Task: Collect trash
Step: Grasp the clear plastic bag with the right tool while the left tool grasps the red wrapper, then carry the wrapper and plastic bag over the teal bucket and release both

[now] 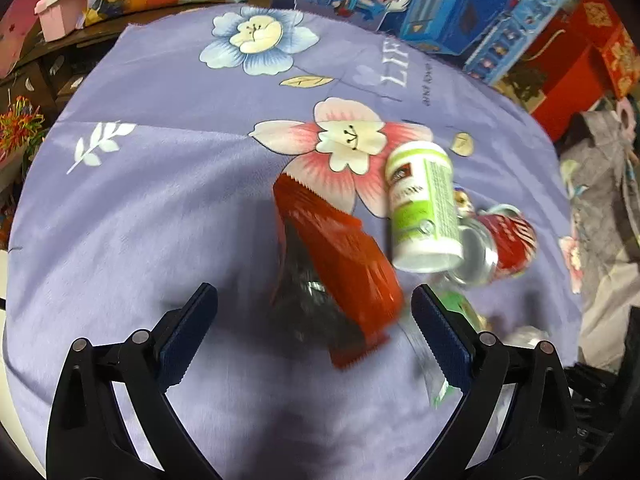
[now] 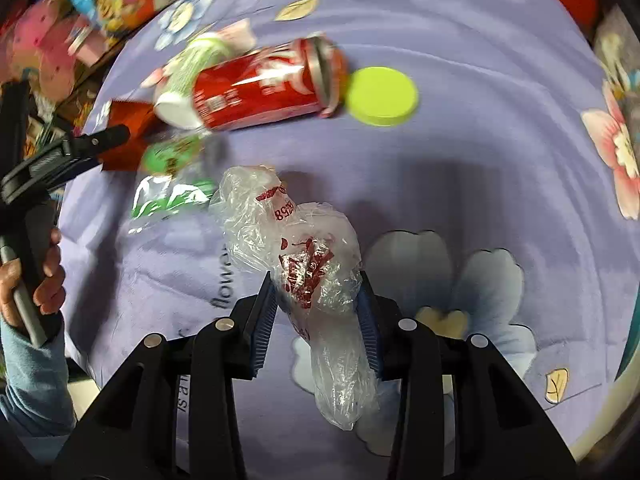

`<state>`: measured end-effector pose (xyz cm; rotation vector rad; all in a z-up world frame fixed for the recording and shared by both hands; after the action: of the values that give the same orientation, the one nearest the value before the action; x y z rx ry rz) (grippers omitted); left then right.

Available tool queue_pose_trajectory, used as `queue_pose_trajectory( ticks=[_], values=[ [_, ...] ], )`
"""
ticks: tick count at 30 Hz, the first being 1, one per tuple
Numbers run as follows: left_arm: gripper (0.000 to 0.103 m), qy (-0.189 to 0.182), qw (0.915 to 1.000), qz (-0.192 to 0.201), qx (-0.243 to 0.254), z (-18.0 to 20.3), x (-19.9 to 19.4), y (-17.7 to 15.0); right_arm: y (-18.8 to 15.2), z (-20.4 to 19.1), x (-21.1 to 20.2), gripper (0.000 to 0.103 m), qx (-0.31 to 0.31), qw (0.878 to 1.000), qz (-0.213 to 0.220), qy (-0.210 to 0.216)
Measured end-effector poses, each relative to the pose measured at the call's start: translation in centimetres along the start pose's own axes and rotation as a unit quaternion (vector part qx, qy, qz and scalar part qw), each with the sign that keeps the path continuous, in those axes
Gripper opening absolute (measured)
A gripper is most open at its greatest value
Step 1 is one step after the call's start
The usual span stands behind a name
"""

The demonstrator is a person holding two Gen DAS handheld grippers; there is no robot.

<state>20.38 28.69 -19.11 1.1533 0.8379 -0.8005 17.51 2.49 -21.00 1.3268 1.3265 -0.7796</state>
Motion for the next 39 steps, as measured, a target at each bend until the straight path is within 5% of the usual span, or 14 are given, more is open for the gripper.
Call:
queue_pose_trajectory(
  ticks=[4,6,9,21,32,39],
  values=[
    [0.092,0.002,1.0000,-0.003,0.003,0.2,1.5,0.3,0.3,2.0,-0.4,0.037,0.019,1.000,0.005,0.001],
    [0.061,0.002,1.0000,-0.005,0.007,0.4,1.9,0.1,0.6,2.0,-0.2,0.037,0.023,1.000,0.007,0.001],
    [0.040,0.006,0.9998,-0.001,0.017,0.9,1.7,-0.3,0.8,2.3,-0.4,0.037,0.023,1.000,0.011,0.006],
    [0.036,0.013,0.9962,0.055,0.066,5.8,-4.7,-0.9,1.4,4.5,-3.3,0.037,0.046,0.997,0.052,0.030],
    [0.037,-0.042,0.9834,0.056,0.167,18.9,-6.1,-1.5,1.0,11.4,-9.4,0.037,0.104,0.986,0.121,0.040],
    [0.037,-0.084,0.9647,0.035,0.247,29.0,-5.4,-3.0,0.0,18.5,-13.4,0.037,0.160,0.972,0.169,0.036]
  ],
)
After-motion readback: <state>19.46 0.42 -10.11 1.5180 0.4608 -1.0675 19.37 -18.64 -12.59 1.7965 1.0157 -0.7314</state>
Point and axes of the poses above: each gripper's, at about its wrist camera, not at the fingertips, and x roughly the way its jaws point, z to its right, y to its top, the point moved 9 cm from there along x, roughly the way its jaws point, and after that the axes turned 7 degrees about x, right-handed, at the moved point
